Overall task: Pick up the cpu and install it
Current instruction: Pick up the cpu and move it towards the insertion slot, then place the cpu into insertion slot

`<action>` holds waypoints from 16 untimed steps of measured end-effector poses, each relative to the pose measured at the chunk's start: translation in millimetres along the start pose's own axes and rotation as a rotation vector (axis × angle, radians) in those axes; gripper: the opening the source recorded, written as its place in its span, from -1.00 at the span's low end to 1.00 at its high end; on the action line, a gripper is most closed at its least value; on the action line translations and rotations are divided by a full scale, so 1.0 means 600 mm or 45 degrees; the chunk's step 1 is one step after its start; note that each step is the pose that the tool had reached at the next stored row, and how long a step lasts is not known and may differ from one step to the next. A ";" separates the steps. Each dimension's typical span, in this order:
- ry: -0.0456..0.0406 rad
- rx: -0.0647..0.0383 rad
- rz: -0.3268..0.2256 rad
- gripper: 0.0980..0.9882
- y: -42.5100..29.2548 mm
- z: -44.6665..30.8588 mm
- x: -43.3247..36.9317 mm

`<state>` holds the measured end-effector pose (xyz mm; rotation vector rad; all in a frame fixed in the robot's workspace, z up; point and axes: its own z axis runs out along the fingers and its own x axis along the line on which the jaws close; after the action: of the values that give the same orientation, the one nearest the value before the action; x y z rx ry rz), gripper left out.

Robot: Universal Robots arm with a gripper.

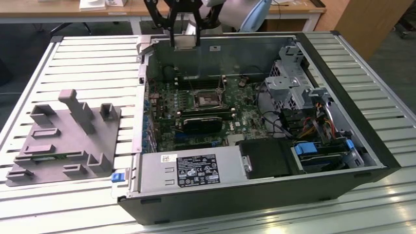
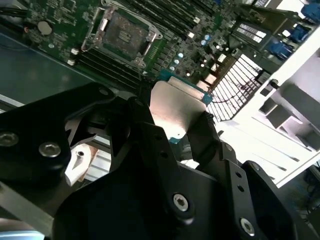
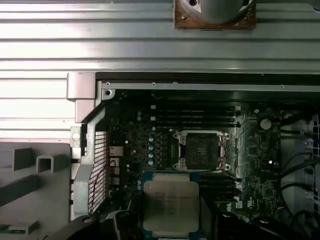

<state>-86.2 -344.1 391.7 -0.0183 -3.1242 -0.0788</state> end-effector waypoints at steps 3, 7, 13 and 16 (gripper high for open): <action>-0.005 0.000 0.000 0.00 0.004 0.001 -0.016; -0.010 0.000 0.000 0.00 0.006 0.001 -0.031; -0.010 0.001 0.005 0.00 0.006 0.001 -0.039; -0.011 0.001 0.008 0.00 0.006 0.001 -0.039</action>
<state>-62.8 -340.8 390.8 -0.0285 -3.1323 -0.0779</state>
